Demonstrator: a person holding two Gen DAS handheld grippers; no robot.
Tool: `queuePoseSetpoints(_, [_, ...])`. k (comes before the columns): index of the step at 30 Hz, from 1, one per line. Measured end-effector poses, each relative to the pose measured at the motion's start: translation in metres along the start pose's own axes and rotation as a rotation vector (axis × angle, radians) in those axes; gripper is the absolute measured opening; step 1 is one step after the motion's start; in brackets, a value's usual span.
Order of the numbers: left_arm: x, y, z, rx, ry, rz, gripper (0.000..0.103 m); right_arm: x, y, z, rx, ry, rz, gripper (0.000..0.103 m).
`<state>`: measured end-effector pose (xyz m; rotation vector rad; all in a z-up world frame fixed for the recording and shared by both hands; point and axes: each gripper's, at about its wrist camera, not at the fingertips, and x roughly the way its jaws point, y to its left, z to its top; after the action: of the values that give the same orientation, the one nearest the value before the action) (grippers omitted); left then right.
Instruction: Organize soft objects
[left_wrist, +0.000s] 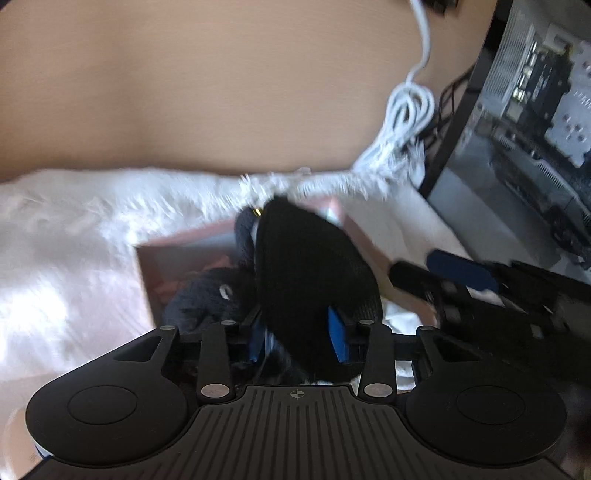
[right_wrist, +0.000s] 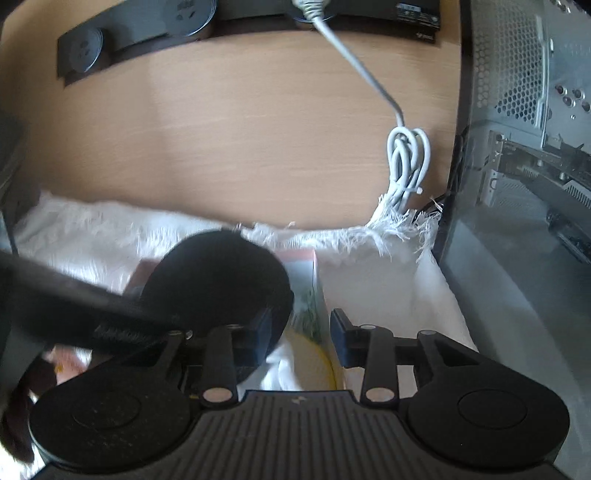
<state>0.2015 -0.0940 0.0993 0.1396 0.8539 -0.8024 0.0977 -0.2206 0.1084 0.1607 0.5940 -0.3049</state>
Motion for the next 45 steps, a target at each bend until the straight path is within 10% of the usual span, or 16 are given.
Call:
queuePoseSetpoints(9, [-0.071,0.012,-0.02,-0.012,-0.148,0.119,0.042,0.029,0.018,0.038,-0.044,0.039,0.227,0.04])
queuePoseSetpoints(12, [-0.073,0.018,-0.024,-0.019,-0.141,0.137,0.042,0.055,0.036,0.021,-0.118,0.159,0.238,0.04])
queuePoseSetpoints(19, [-0.1,0.021,-0.051,-0.064,-0.212,0.185,0.042,0.041,0.031,0.01,-0.125,0.111,0.234,0.04])
queuePoseSetpoints(24, [-0.12,0.009,-0.098,-0.128,-0.267,0.254,0.042,-0.012,0.031,-0.009,-0.188,-0.006,0.254,0.069])
queuePoseSetpoints(41, [-0.092,-0.038,-0.238,-0.341,-0.212,0.549,0.043,-0.041,0.036,-0.124,-0.417,0.223,0.352,0.074])
queuePoseSetpoints(45, [-0.086,-0.048,-0.238,-0.354,-0.221,0.584,0.053,-0.033,0.031,-0.131,-0.36,0.218,0.32,0.092])
